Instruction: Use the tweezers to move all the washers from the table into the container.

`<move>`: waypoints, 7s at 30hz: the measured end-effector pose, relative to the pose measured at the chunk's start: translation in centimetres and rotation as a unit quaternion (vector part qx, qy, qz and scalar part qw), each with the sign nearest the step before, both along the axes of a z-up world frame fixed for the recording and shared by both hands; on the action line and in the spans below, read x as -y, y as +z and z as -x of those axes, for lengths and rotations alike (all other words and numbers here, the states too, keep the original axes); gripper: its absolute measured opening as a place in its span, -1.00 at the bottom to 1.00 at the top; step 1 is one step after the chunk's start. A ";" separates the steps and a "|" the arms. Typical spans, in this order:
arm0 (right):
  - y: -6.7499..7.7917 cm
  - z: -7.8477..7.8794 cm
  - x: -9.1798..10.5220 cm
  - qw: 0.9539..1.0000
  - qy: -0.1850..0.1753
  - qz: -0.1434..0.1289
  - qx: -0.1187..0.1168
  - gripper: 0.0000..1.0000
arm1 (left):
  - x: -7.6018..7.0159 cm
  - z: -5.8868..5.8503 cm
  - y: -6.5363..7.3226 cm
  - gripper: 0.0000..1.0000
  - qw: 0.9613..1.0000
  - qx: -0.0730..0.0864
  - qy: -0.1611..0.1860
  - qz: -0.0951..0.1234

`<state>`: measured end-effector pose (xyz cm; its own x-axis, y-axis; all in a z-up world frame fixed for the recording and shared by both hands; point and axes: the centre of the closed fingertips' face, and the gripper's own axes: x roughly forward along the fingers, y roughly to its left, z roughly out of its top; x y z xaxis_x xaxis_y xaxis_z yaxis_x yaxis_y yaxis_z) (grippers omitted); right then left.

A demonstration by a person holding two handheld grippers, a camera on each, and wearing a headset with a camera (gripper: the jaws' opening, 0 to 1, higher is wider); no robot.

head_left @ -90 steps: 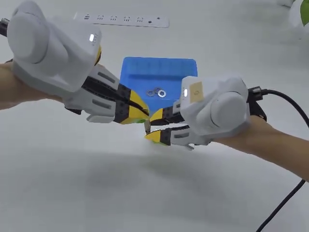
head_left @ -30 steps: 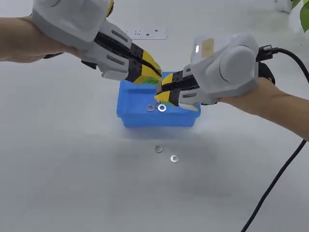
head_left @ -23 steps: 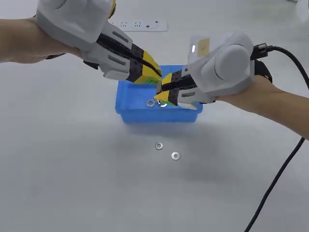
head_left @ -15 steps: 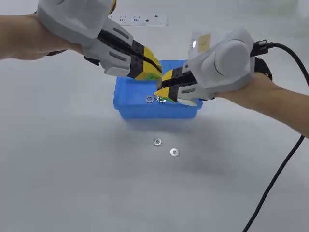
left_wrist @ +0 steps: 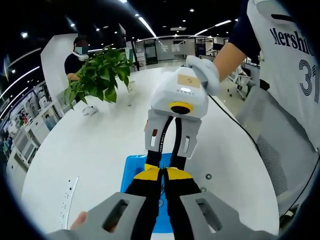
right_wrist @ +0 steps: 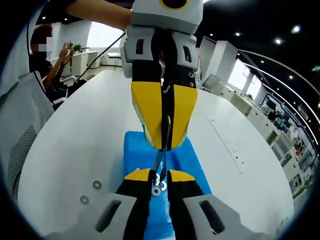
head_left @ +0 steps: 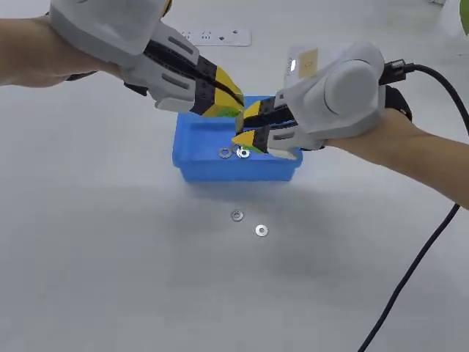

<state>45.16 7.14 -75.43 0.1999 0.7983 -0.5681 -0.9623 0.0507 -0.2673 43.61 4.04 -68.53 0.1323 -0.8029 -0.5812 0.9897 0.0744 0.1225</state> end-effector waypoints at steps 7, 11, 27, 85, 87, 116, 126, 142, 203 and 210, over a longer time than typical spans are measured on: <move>1.8 1.1 -0.1 1.000 0.000 -0.013 0.001 -0.76 | 0.4 1.4 2.2 -0.89 0.999 0.026 -0.018 0.015; 2.5 1.3 -0.1 1.000 0.003 -0.020 0.002 -0.77 | 0.3 2.2 3.0 -0.89 0.999 0.032 -0.022 0.018; 4.5 6.5 0.9 1.000 0.014 -0.019 0.011 -0.78 | 1.1 6.8 4.5 -0.89 0.998 0.031 -0.043 0.024; -3.5 9.8 0.2 0.997 0.015 0.012 -0.069 -0.78 | 0.3 9.0 -3.0 -0.89 0.999 -0.040 -0.016 0.022; -3.4 9.7 0.2 0.997 0.013 0.010 -0.071 -0.78 | 0.3 9.0 -2.9 -0.89 0.999 -0.043 -0.015 0.024; -1.0 10.3 -0.3 0.998 0.023 0.004 -0.064 -0.80 | -0.2 9.5 -0.5 -0.88 0.998 -0.045 -0.023 0.024; 1.9 9.6 -0.4 0.999 0.020 -0.010 -0.039 -0.80 | -0.2 9.2 2.4 -0.88 0.999 -0.021 -0.035 0.021; 4.3 4.4 -0.3 1.000 0.005 -0.016 0.012 -0.80 | 0.3 4.8 4.2 -0.88 0.999 0.021 -0.046 0.013; 3.7 2.9 0.9 0.999 -0.007 -0.038 0.001 -0.77 | 0.9 3.2 3.9 -0.89 0.999 0.020 -0.027 0.035; 4.4 5.2 1.8 0.999 -0.004 -0.035 0.004 -0.77 | 1.8 5.5 4.4 -0.89 0.998 0.015 -0.031 0.043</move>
